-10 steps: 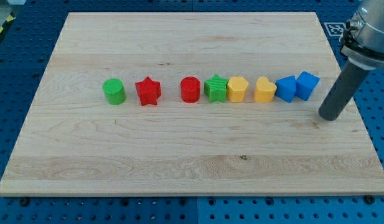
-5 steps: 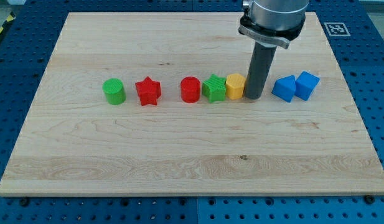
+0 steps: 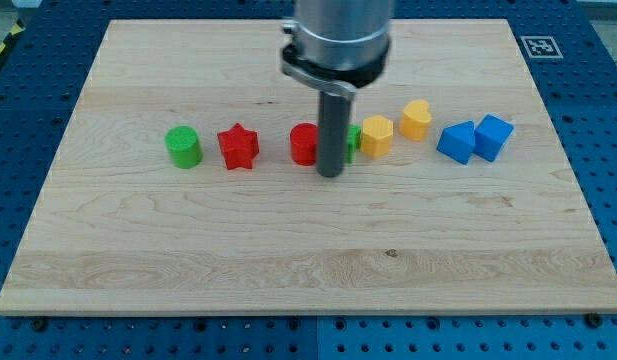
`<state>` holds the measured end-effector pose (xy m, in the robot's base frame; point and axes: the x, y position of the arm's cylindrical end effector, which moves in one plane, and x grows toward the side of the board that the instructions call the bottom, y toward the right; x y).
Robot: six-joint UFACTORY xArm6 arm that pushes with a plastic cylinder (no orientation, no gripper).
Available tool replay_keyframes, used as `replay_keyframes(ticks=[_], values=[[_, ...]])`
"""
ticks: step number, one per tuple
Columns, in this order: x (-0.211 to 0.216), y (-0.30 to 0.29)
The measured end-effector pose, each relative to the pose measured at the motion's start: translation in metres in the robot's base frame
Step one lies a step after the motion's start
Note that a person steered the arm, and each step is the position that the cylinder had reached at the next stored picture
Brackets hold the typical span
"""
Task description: Move the yellow blocks slightly upwards
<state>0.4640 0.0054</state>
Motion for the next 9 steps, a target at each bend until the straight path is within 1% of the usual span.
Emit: replay_keyframes(ticks=[1,2,3,5,7,9], values=[[-0.003,-0.006],[0.02,0.007],[0.023,0.017],[-0.018,0.031],[-0.018,0.066],[-0.018,0.08]])
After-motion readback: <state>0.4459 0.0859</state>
